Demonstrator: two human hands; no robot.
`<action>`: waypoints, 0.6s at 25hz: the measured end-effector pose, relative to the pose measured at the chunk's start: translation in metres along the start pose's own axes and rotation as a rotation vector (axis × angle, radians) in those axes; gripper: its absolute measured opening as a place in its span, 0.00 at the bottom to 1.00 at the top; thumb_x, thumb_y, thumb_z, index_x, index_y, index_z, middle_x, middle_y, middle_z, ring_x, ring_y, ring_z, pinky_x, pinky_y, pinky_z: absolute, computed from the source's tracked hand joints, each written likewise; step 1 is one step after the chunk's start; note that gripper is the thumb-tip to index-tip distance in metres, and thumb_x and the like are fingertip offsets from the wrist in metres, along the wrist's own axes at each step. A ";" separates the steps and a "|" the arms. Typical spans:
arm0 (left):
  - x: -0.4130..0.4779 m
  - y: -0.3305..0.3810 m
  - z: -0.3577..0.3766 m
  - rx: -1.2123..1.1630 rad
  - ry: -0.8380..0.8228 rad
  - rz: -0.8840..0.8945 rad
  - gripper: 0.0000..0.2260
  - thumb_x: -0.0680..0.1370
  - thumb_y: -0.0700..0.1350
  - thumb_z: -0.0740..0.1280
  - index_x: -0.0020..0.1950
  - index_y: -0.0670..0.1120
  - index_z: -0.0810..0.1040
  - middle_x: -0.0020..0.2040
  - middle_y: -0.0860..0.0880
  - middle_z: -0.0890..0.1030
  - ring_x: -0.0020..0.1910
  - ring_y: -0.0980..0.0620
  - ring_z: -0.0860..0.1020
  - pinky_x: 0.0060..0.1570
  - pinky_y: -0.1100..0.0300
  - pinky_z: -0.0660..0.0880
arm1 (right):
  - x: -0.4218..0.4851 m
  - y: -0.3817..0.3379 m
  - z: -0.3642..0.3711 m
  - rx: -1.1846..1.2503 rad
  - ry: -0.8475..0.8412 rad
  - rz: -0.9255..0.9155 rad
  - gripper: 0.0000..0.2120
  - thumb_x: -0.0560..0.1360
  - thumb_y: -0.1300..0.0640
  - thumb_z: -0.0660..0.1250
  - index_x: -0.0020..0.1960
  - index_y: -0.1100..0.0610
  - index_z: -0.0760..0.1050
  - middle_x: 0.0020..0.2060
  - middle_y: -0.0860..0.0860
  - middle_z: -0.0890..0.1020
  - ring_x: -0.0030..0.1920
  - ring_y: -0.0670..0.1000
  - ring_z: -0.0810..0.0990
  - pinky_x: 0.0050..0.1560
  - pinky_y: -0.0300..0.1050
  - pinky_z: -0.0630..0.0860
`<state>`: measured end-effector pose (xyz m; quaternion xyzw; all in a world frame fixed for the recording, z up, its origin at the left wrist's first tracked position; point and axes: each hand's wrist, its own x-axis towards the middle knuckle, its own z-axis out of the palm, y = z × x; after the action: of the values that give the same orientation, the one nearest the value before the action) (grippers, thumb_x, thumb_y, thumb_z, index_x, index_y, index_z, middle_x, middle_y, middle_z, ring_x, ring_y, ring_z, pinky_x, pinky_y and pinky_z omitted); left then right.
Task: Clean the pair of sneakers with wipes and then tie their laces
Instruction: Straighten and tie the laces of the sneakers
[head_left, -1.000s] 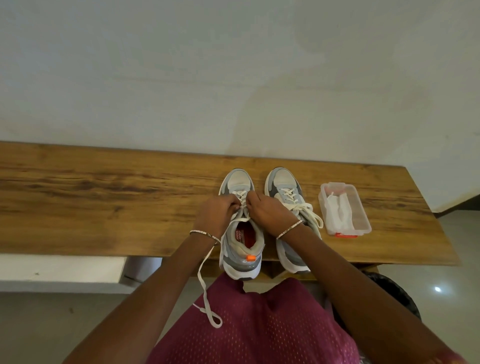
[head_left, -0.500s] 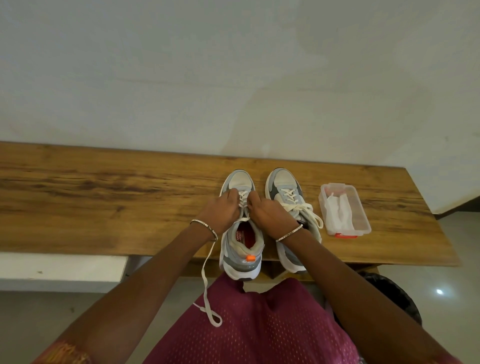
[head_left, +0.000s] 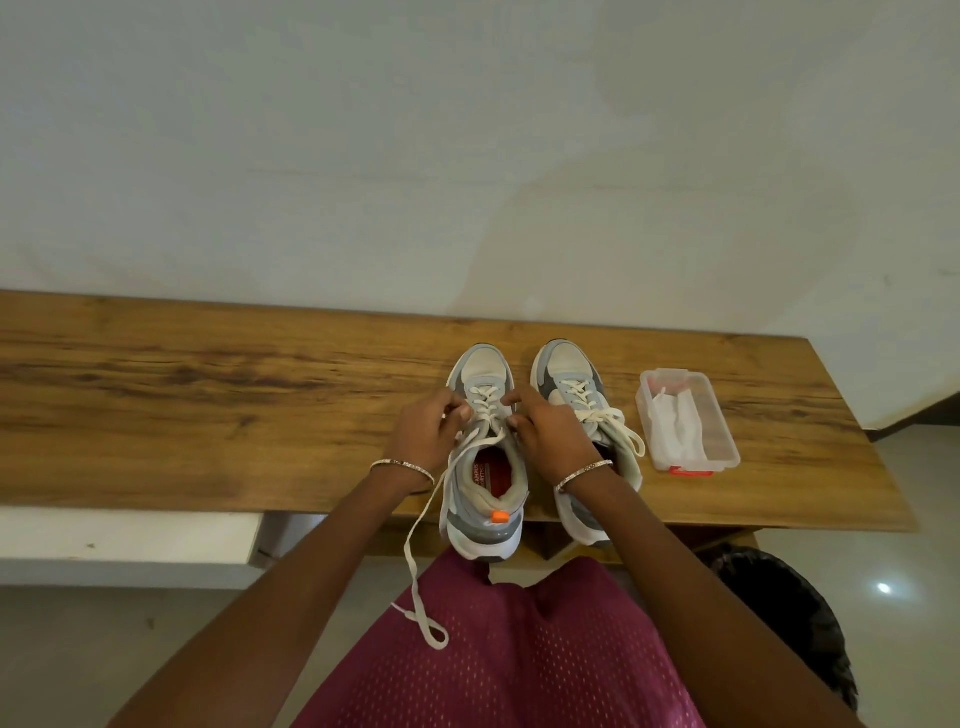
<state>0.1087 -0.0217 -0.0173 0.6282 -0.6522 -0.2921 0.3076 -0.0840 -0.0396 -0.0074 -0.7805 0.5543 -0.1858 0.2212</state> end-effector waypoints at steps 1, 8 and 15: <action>-0.006 -0.003 0.002 -0.048 0.042 -0.066 0.07 0.81 0.45 0.66 0.49 0.44 0.81 0.42 0.47 0.84 0.41 0.49 0.82 0.43 0.46 0.81 | -0.007 0.001 0.001 0.093 0.035 0.028 0.11 0.80 0.62 0.62 0.61 0.55 0.75 0.45 0.54 0.85 0.44 0.51 0.82 0.47 0.44 0.79; -0.018 0.007 0.002 -0.107 -0.019 -0.275 0.06 0.75 0.48 0.74 0.43 0.46 0.85 0.41 0.50 0.85 0.43 0.50 0.83 0.47 0.52 0.81 | -0.032 -0.012 0.006 0.221 0.045 0.081 0.14 0.75 0.59 0.72 0.61 0.53 0.81 0.53 0.48 0.84 0.51 0.43 0.81 0.48 0.24 0.72; -0.005 0.019 -0.009 -0.031 -0.147 -0.432 0.09 0.81 0.45 0.65 0.47 0.42 0.82 0.47 0.45 0.85 0.48 0.46 0.82 0.53 0.48 0.80 | -0.033 -0.015 0.014 0.157 0.247 0.146 0.05 0.80 0.60 0.65 0.52 0.60 0.77 0.40 0.54 0.84 0.40 0.54 0.82 0.40 0.44 0.73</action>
<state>0.1039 -0.0158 0.0028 0.7254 -0.5189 -0.4061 0.1990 -0.0749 -0.0023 -0.0121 -0.6897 0.6162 -0.3068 0.2245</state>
